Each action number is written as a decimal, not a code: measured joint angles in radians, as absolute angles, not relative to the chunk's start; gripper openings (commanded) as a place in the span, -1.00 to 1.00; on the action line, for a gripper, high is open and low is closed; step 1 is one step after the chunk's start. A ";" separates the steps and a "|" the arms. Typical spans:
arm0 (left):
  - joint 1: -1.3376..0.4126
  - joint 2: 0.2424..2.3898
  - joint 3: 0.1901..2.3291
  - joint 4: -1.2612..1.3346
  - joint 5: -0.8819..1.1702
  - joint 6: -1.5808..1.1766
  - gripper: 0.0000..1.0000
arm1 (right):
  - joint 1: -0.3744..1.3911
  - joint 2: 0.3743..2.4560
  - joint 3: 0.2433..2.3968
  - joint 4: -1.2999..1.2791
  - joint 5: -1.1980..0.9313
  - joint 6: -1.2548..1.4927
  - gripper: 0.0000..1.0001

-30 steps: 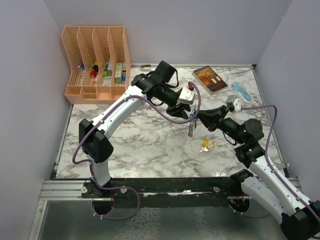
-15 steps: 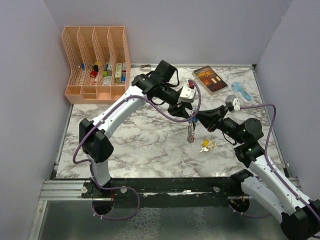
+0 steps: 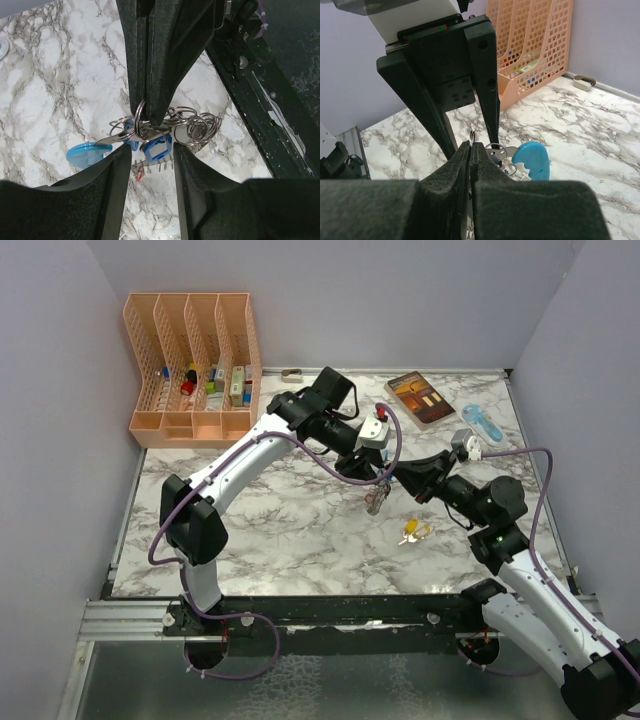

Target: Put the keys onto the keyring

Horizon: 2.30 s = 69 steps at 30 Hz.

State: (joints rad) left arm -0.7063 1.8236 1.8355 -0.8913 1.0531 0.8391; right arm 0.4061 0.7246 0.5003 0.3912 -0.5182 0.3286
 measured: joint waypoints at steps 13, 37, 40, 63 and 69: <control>-0.706 1.829 1.830 -0.891 1.058 0.824 -1.00 | 0.406 0.723 0.506 0.385 -0.518 0.328 -0.96; -0.707 1.831 1.947 -1.114 0.983 0.968 -1.00 | 0.406 0.685 0.521 0.256 -0.565 0.310 -0.96; -0.707 1.837 1.969 -1.136 0.975 0.980 -1.00 | 0.406 0.684 0.521 0.243 -0.568 0.309 -0.96; -0.692 1.875 2.072 -1.163 0.852 1.019 -1.00 | 0.407 0.824 0.566 0.241 -0.587 0.302 0.41; -0.573 1.946 2.188 -1.045 0.797 0.973 -1.00 | 0.408 0.791 0.632 0.150 -0.448 0.257 0.62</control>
State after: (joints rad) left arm -0.5732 1.9465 2.1880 -1.0447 0.7975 0.9726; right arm 0.4076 0.7910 0.6323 0.1501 -0.4484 0.2569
